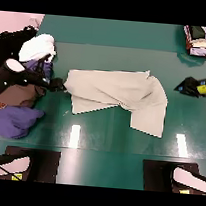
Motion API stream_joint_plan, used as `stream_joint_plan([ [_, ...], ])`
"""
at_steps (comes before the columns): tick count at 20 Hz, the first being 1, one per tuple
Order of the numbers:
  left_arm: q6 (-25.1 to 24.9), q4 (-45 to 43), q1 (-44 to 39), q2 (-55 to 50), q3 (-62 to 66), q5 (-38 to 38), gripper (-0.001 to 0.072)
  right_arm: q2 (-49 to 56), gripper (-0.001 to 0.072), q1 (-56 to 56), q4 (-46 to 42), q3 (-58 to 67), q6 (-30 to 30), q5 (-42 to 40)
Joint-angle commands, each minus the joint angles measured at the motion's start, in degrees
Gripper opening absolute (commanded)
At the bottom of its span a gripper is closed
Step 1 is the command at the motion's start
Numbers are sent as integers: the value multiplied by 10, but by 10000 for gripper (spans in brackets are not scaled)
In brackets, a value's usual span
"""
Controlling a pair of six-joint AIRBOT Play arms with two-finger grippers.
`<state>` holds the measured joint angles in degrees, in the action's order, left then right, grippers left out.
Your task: Fold the shirts.
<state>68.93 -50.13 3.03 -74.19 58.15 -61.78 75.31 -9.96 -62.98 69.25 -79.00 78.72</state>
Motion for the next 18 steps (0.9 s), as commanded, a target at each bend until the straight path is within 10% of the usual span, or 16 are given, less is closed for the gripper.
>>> stream_joint_plan([
  [1, 8, -4, 0, 9, 49, -17, 23, 37, 420, -62, 7, -68, 27, -5],
  [8, 17, -5, 0, 7, 49, -7, 23, 136, 406, -44, 94, -89, 71, -96],
  [12, 28, -5, 0, 7, 49, 3, 23, 151, 292, -11, 94, -89, 82, -118],
  [14, 37, -5, 0, 7, 49, 1, 23, 141, 11, 3, 94, -89, 105, -127],
  [18, 48, -10, 0, 58, 71, 10, 22, 63, 13, 8, 94, -62, 110, -118],
])
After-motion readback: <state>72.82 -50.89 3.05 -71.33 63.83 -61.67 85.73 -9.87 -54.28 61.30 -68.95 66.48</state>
